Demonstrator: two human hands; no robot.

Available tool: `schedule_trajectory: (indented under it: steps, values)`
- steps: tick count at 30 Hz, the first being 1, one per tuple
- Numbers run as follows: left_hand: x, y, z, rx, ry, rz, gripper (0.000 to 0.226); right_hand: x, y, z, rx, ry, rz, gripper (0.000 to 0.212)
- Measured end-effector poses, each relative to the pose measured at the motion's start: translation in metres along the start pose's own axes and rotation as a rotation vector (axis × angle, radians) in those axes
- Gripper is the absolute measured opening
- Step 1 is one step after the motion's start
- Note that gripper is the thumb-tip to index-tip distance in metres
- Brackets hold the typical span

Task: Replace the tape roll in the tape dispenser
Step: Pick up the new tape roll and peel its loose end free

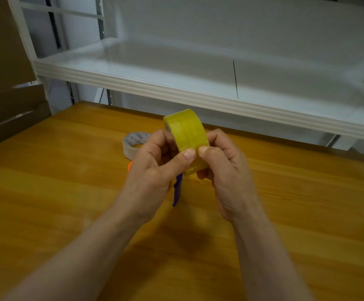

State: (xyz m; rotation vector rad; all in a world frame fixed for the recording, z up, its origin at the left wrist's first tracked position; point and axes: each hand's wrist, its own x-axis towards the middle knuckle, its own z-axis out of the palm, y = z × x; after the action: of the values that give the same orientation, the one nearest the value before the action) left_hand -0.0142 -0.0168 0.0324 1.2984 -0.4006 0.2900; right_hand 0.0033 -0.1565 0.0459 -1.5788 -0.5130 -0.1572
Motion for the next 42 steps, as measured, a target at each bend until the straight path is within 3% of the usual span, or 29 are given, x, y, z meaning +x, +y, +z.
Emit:
schedule_trajectory:
  steps: [10,18,24,33,42]
  values:
    - [0.003,-0.002,-0.002,-0.102,0.023,-0.083,0.026,-0.001,-0.001,0.002,-0.004,0.004,0.031,0.015]
    - [0.002,-0.004,-0.003,-0.036,0.032,-0.115,0.040,0.000,0.000,0.004,-0.026,0.051,0.063,0.020]
    - [0.002,-0.006,-0.001,0.022,0.025,-0.108,0.024,0.000,0.003,0.004,-0.033,0.060,0.079,0.023]
    - [0.002,-0.010,0.000,0.140,0.025,-0.166,0.025,-0.002,0.006,0.009,-0.028,0.065,0.153,0.019]
    - [0.001,-0.008,0.002,0.110,0.009,-0.185,0.033,-0.004,-0.001,0.012,0.024,0.077,0.179,0.028]
